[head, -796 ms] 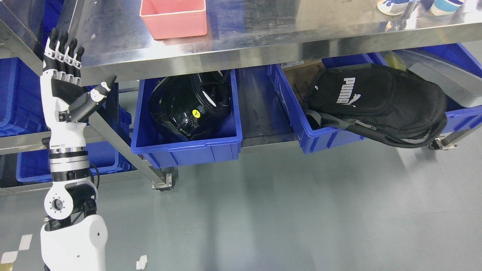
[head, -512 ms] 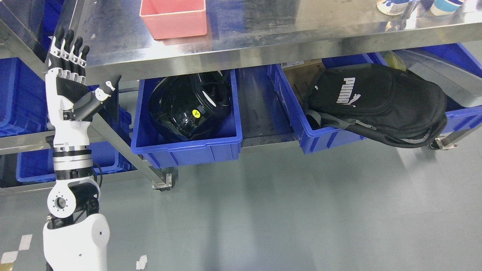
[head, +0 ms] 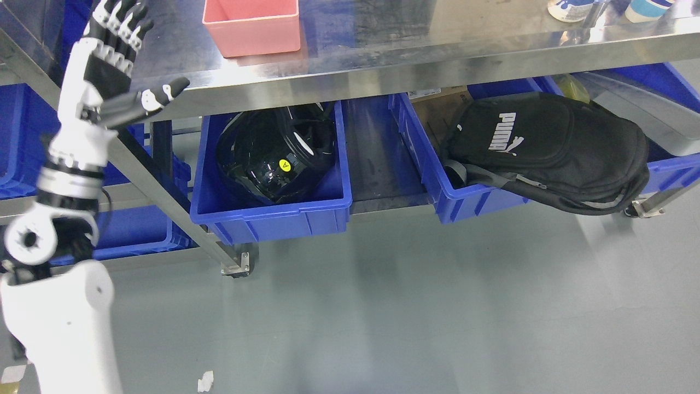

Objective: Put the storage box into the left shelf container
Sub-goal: 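Raise the left hand up toward the pink box on the shelf top, then grasp the pink box with the left hand on the shelf top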

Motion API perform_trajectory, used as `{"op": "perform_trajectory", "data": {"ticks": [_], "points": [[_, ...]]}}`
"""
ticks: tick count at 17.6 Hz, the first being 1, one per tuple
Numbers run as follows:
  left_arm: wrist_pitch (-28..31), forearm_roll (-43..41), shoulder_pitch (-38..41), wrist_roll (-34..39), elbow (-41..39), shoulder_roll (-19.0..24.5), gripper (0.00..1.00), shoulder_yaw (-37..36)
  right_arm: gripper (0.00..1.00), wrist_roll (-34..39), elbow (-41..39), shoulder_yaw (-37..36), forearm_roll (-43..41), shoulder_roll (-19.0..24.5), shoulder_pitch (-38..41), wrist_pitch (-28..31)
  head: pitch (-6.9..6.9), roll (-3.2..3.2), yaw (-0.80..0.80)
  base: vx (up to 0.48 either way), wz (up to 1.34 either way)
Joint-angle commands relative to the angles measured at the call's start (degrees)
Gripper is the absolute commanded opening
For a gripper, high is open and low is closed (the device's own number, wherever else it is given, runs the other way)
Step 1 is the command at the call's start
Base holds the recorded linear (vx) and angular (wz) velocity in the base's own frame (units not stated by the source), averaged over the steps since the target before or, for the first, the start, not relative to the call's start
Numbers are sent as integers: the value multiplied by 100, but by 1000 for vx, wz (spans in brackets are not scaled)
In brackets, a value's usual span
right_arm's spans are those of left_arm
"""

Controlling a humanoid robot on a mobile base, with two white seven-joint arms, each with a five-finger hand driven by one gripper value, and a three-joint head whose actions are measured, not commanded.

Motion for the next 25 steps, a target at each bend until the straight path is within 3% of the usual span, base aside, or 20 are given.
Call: {"op": "perform_trajectory", "data": {"ticks": [1, 5, 9, 12, 15, 20, 25], "points": [[85, -187, -1628, -541, 1134, 2133, 100, -1299, 100, -14, -100, -18, -9, -100, -35, 3, 0, 0, 0, 0, 0], [85, -310, -2525, -996, 1372, 2854, 100, -3074, 100, -14, -100, -18, -9, -100, -35, 3, 0, 0, 0, 0, 0], [85, -827, -2949, -1525, 1750, 2821, 99, -4141, 100, -6, -100, -18, -9, -100, -36, 3, 0, 0, 0, 0, 0], [59, -1285, -3002, -2078, 1962, 2751, 99, -4135, 100, -14, -100, -18, -9, -100, -35, 3, 0, 0, 0, 0, 0], [85, -1584, -3274, -2114, 2242, 2689, 100, -4020, 100, -14, -100, -18, -9, -100, -35, 3, 0, 0, 0, 0, 0], [85, -1891, -3854, -2141, 2419, 2215, 99, -3897, 100, -6, -100, -18, -9, -100, -35, 3, 0, 0, 0, 0, 0], [102, -2664, -3829, -2150, 3190, 1171, 99, -3941, 100, -6, -100, -18, -9, -100, -35, 3, 0, 0, 0, 0, 0]]}}
